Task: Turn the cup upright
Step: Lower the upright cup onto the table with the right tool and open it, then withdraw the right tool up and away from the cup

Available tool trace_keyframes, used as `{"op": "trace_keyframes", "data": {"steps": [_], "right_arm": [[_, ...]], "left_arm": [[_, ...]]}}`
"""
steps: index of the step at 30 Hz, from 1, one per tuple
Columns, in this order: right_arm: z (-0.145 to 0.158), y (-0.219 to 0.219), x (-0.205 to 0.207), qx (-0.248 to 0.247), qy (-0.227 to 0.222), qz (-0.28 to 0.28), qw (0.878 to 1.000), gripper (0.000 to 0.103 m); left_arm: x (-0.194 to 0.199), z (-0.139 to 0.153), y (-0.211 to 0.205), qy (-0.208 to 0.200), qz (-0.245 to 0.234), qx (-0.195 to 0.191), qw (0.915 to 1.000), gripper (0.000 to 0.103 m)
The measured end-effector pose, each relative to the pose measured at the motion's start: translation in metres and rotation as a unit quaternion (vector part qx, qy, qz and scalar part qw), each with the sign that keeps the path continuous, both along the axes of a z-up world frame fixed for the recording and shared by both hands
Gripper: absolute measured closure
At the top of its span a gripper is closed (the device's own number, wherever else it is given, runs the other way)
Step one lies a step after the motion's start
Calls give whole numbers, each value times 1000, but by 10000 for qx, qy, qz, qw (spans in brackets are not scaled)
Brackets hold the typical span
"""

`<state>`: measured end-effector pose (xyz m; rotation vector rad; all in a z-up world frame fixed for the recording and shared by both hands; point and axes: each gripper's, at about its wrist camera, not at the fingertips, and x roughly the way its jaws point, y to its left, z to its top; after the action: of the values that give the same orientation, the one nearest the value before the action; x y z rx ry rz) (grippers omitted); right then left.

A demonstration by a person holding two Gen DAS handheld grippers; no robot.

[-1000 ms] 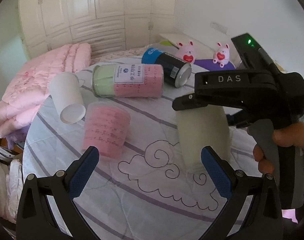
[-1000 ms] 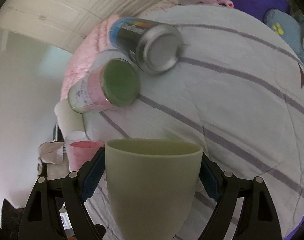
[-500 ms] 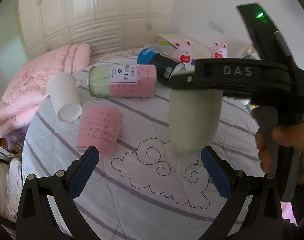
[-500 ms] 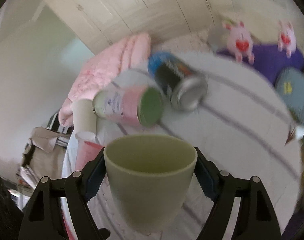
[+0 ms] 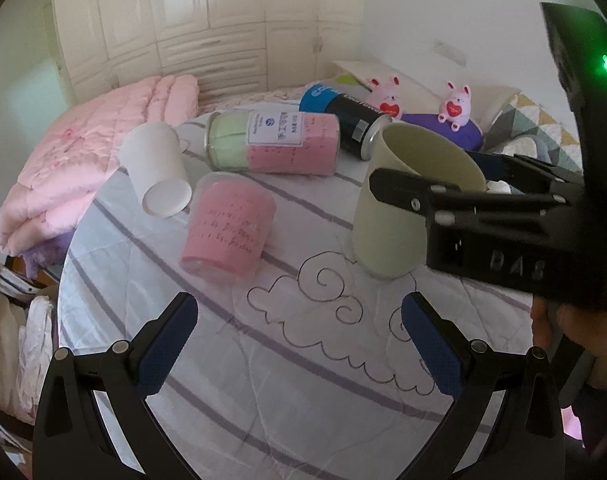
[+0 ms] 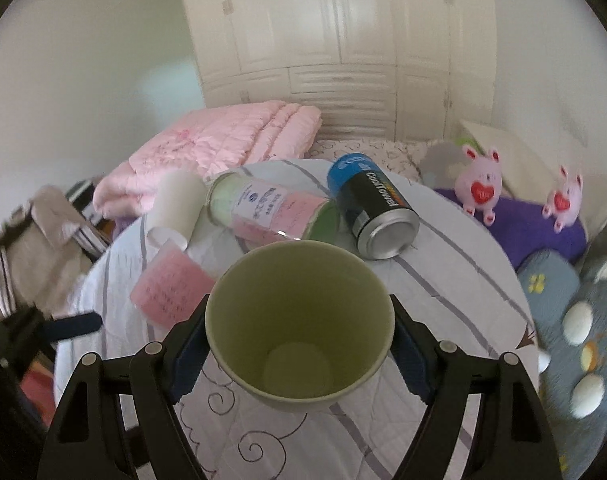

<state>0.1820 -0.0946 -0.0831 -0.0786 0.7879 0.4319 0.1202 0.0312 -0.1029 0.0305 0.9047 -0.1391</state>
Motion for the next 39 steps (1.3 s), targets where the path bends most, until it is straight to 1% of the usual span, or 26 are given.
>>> {"op": "trace_keyframes", "data": {"steps": [2, 6, 10, 20, 26, 31, 39], "right_arm": [[-1, 4, -8, -155, -144, 82, 9997, 22], [0, 3, -16, -238, -205, 108, 9994, 22], [5, 3, -17, -210, -178, 90, 9996, 21], [9, 14, -23, -433, -109, 44, 9990, 21], [16, 10, -27, -366, 59, -39, 9993, 21], [34, 6, -37, -274, -199, -43, 9994, 20], [49, 1, -50, -247, -352, -89, 9990, 20]], "left_arm": [[-3, 0, 2, 17, 35, 8, 10000, 0], [-5, -1, 6, 55, 90, -7, 9999, 0], [-7, -1, 8, 72, 139, -18, 9999, 0], [-13, 5, 13, 21, 208, -71, 9998, 0], [-19, 14, 17, -86, 233, -119, 9996, 0], [-27, 21, 18, -181, 249, -92, 9995, 0], [-41, 32, 17, -318, 264, -88, 9991, 0]]}}
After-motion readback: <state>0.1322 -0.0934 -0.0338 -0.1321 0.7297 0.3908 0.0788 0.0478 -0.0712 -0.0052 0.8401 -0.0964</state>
